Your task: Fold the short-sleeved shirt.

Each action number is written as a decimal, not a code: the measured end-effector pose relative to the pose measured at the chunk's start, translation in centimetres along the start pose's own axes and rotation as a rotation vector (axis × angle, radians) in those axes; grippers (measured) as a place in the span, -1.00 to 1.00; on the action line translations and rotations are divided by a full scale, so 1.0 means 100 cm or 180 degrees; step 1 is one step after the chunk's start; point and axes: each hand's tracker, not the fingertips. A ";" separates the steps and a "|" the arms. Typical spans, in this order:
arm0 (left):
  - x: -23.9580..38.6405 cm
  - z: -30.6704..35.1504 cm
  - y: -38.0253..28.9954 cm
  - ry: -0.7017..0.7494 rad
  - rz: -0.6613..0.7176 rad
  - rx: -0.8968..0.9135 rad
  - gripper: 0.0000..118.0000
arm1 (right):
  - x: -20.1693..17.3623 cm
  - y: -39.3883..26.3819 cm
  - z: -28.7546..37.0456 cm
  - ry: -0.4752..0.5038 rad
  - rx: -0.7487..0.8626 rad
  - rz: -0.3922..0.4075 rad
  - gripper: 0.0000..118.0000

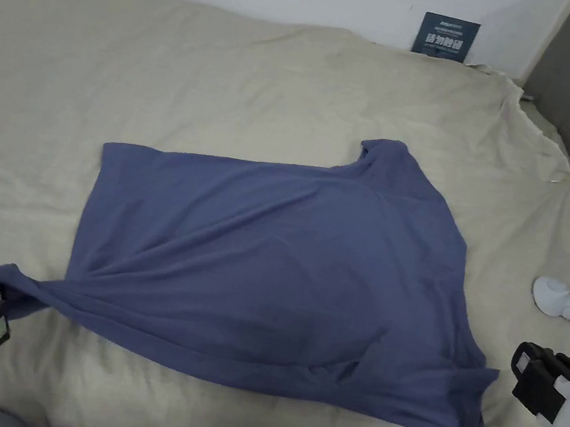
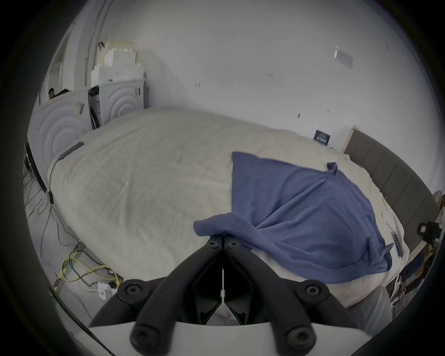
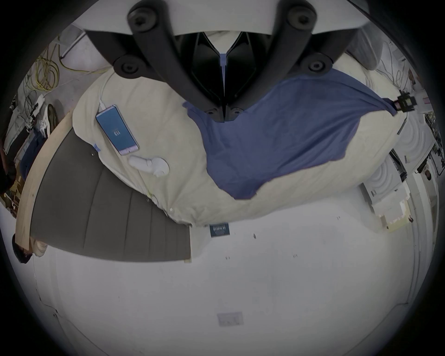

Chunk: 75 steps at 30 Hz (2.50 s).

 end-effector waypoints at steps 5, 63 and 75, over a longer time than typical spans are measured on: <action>0.014 0.008 0.007 -0.0094 -0.0030 0.0129 -1.00 | 0.013 -0.006 -0.031 -0.0094 -0.0607 0.0212 0.88; 0.064 -0.210 0.116 0.0205 -0.0506 -0.0631 -1.00 | -0.001 0.140 -0.267 -0.0573 -0.1154 -0.0122 -0.82; 0.066 -0.246 0.103 0.0695 -0.0447 -0.0749 0.11 | -0.001 0.132 -0.296 -0.0592 -0.1282 0.0022 0.31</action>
